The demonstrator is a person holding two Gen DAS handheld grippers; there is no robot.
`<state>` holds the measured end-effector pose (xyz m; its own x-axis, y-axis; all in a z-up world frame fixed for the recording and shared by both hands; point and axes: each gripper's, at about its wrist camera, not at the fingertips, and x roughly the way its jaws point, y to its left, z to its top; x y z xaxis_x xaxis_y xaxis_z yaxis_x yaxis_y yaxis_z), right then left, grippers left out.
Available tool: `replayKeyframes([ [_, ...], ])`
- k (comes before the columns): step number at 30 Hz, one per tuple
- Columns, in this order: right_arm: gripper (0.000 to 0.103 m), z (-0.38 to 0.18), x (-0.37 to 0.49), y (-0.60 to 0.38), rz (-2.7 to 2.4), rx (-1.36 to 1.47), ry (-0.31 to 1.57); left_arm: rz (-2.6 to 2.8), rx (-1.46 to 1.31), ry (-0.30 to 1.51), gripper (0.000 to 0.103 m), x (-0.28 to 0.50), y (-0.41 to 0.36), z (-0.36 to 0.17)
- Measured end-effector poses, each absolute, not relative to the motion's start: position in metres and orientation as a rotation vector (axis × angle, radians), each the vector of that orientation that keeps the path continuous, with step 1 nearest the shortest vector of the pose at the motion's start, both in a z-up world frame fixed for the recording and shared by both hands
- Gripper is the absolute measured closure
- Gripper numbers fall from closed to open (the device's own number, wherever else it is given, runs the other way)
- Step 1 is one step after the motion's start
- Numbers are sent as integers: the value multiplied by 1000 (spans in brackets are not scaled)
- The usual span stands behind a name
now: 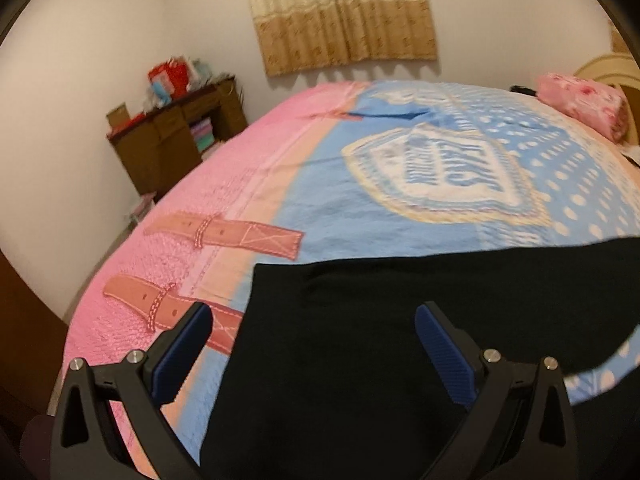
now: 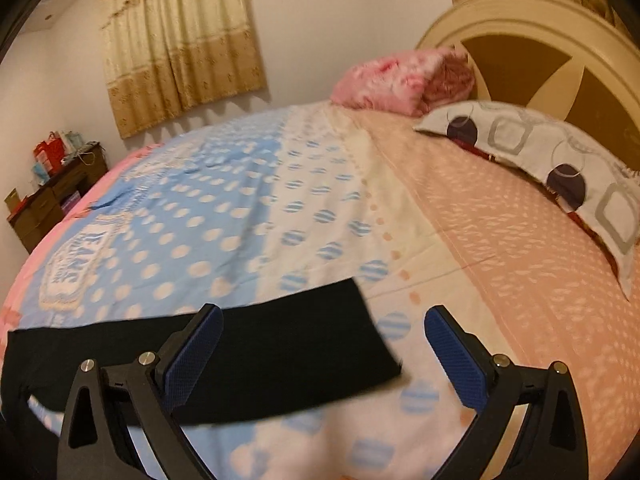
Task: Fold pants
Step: 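Lower both grippers onto the black pants waistband and close them on it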
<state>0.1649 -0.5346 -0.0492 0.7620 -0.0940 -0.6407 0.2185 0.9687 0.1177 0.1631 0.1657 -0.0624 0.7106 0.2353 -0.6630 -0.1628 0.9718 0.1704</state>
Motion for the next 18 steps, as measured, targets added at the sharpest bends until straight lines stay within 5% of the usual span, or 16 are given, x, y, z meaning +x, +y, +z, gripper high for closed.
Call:
replayKeyframes([
  [5,17,-75,210,-555,-156,214,792,238,82,819,0,192,185,-81],
  [18,20,-122,244,-562,-143,163,948,232,-46,914,3,225,236,-112],
])
